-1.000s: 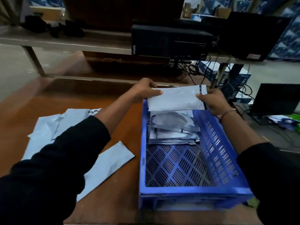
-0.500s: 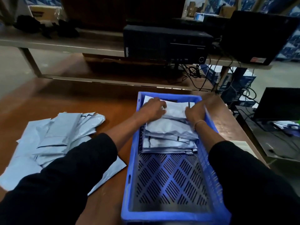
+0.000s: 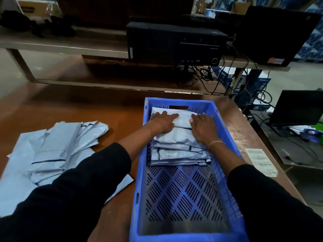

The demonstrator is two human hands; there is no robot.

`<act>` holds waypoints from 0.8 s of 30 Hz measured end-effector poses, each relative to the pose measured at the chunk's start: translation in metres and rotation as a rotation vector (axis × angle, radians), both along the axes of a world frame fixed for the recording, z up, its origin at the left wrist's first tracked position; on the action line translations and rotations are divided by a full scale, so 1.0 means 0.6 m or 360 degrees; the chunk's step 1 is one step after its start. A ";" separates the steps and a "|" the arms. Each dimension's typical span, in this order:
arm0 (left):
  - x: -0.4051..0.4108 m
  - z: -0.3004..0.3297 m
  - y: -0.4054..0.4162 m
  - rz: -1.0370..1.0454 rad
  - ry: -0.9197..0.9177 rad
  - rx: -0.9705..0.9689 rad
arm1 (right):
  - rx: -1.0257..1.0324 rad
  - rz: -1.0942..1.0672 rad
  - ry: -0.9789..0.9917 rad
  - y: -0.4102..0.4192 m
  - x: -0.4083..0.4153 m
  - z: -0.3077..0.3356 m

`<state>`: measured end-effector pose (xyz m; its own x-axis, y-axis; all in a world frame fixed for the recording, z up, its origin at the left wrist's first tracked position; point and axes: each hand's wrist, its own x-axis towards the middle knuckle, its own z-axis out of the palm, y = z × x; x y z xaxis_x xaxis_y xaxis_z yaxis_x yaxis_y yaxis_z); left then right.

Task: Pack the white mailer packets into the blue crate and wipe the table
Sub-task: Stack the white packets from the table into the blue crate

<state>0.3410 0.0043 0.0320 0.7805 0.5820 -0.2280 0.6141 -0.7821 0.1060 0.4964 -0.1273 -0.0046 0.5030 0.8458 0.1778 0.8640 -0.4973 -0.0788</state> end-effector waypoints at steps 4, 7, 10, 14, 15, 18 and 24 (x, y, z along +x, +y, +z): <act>-0.001 0.006 -0.003 0.0006 0.0023 -0.0037 | 0.0027 -0.0032 0.0093 0.005 0.001 0.015; -0.011 0.009 -0.009 -0.0020 -0.0028 0.0001 | 0.0033 -0.0045 0.0050 0.012 -0.011 0.021; -0.027 0.006 -0.008 -0.0073 -0.0055 -0.0003 | -0.0137 -0.0014 0.0134 0.014 -0.025 0.026; -0.062 0.030 -0.010 -0.0187 -0.0366 0.0013 | -0.0061 -0.0090 0.0085 0.023 -0.042 0.044; -0.078 0.038 -0.008 -0.0210 -0.0475 0.0015 | 0.0030 -0.0072 0.0046 0.030 -0.053 0.054; -0.154 0.054 0.009 -0.0189 -0.0808 -0.0055 | 0.0404 0.0125 0.0065 0.057 -0.111 0.097; -0.367 0.020 0.085 0.0351 -0.1095 -0.0350 | 0.0513 0.0589 0.0368 0.151 -0.290 0.151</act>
